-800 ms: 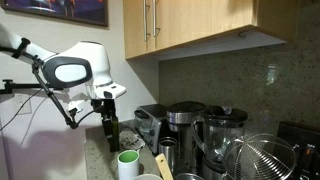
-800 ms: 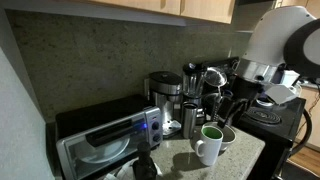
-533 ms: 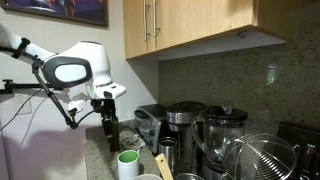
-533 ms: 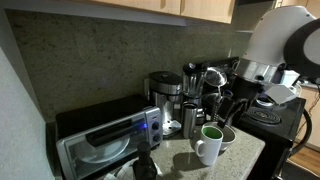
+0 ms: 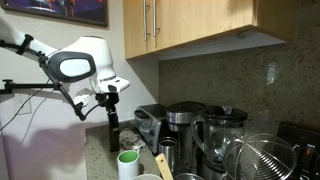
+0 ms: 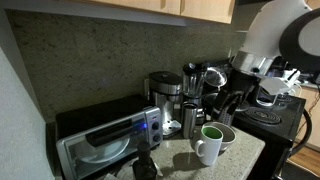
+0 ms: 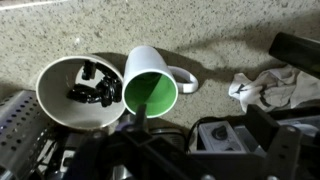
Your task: Pick the silver bottle and put it in the white cup
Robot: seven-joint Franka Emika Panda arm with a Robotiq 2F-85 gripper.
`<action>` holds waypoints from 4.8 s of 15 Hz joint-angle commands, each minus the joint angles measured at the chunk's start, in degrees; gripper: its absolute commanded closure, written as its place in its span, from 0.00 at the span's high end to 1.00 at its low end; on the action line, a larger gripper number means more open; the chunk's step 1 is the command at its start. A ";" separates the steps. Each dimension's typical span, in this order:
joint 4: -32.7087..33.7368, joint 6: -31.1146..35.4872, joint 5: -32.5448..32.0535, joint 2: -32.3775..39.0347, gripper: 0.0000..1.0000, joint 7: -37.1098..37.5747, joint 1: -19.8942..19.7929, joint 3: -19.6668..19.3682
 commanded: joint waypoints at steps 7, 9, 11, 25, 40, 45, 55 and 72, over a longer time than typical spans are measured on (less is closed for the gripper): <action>17.65 6.36 -11.07 18.64 1.00 -1.43 -3.24 -0.43; 20.52 8.59 -13.04 23.66 1.00 -0.98 -3.59 -0.83; 23.45 11.19 -14.38 29.16 1.00 -0.88 -3.50 -1.37; 35.16 8.53 -11.62 40.39 1.00 -3.86 -2.10 -3.16; 34.16 -18.83 -15.78 31.07 1.00 -1.14 -1.04 -3.19; 32.12 -23.88 -18.86 29.46 1.00 -0.27 -1.77 -4.14; 27.61 -14.51 -22.25 30.93 1.00 11.83 -4.69 -7.57; 27.20 4.06 -15.28 33.68 1.00 20.31 -3.95 -7.80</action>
